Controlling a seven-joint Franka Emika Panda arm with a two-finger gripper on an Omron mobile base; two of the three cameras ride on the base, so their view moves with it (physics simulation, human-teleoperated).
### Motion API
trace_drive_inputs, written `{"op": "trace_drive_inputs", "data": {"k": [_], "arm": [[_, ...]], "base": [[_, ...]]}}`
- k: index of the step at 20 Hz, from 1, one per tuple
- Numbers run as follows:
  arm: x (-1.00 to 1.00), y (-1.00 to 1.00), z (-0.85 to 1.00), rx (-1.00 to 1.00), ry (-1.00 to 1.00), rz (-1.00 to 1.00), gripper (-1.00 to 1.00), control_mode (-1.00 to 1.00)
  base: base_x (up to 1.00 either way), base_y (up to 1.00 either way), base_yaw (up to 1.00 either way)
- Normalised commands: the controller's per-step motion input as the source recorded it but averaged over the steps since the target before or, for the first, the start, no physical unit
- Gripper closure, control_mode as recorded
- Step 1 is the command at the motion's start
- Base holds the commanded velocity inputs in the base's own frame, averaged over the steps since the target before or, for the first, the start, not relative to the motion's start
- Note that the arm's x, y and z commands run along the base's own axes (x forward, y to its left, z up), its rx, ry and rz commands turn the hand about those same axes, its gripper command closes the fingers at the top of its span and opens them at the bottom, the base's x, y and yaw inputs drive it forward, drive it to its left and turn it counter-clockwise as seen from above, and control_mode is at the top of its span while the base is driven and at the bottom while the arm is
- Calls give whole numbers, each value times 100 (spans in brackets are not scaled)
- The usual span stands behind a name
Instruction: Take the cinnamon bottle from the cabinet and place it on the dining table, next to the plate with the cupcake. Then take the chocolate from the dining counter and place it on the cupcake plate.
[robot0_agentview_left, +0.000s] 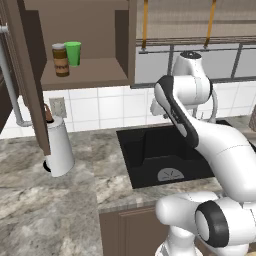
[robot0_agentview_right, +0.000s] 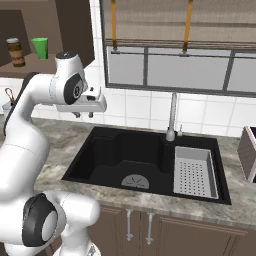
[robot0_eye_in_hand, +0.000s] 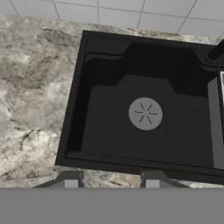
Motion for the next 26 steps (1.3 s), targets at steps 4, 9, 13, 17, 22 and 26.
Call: {"op": "trace_drive_inputs", "data": {"k": [4,9,13,17,22,26], "arm": [[3,2,-1,-4,1,0,-100,-100],[-16,10,-7,0,-9,0,-100,-100],[-3,66,2,0,-29,12,-100,-100],[0,76,23,0,-24,18,-100,-100],[10,89,42,0,-14,20,-100,-100],[20,97,56,1,-7,20,-100,-100]], "base": [[0,0,0],[0,0,0],[0,0,0],[0,0,0],[0,0,0],[0,0,0]]}}
